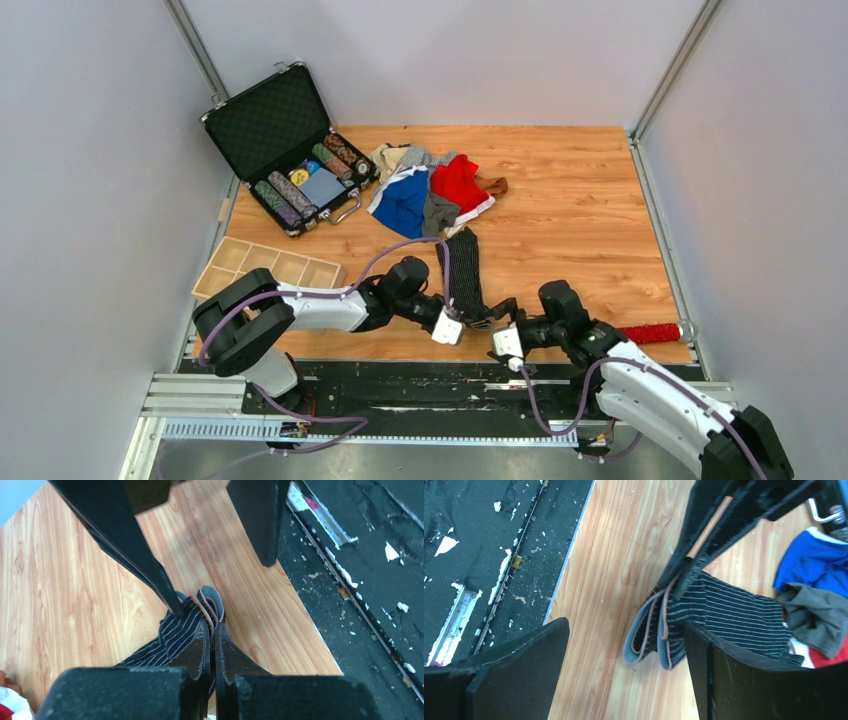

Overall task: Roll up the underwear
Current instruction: Roll the underwear to the center of the board.

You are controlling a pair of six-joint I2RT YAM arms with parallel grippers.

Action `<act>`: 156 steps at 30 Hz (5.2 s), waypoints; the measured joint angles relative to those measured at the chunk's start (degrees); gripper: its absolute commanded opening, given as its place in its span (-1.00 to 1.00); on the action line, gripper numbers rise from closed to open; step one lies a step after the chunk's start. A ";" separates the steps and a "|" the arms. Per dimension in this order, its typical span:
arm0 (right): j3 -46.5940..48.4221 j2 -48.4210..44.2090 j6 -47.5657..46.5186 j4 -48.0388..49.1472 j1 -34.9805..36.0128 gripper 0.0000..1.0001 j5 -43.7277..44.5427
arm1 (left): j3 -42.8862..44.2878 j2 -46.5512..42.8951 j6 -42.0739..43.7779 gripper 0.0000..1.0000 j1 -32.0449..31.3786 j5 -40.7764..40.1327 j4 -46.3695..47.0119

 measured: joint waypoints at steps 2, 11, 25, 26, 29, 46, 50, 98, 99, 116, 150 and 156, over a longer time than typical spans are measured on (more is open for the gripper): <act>0.02 3.21 1.55 2.67 1.84 0.71 1.60 | -0.09 0.00 -2.29 -1.00 0.13 0.26 1.46; -0.48 8.74 7.10 14.75 7.74 0.53 9.18 | -0.74 0.00 -6.71 -1.00 1.81 1.53 4.61; -0.98 14.93 12.28 24.87 12.24 -0.26 19.23 | -2.64 -1.57 -9.40 -1.00 4.57 3.41 5.79; -0.98 15.17 12.46 25.18 12.24 -0.28 19.58 | -2.67 -1.73 -9.40 -1.00 4.79 3.54 5.77; -0.90 16.63 12.94 26.16 12.26 -0.34 20.55 | -2.99 -2.16 -9.33 -1.00 5.22 3.76 5.70; 14.05 26.03 18.34 10.10 12.26 -0.99 18.69 | -9.49 -14.75 -5.62 0.53 5.75 -2.01 0.46; 20.11 26.43 19.28 -0.13 12.17 -1.00 13.11 | -11.13 -27.65 -4.13 0.55 5.75 -6.27 -7.61; 77.42 98.01 18.14 -68.43 2.97 -1.00 -13.60 | -14.60 -27.93 21.70 0.26 2.60 -2.54 -21.84; 78.64 99.78 18.64 -69.88 2.62 -1.00 -13.35 | -14.34 -26.36 22.64 0.25 1.92 -2.14 -20.63; 91.97 106.79 21.64 -78.01 0.26 -1.00 -12.59 | -11.98 -11.89 28.85 0.17 -1.18 -10.97 -11.54; 90.95 103.91 22.99 -79.19 -2.51 1.00 -15.06 | -0.85 -0.61 24.65 -1.00 -1.79 -24.35 -15.52; 92.76 99.78 25.27 -76.26 -6.29 1.00 -13.38 | 6.49 2.25 20.31 -1.00 -0.26 -21.64 -23.80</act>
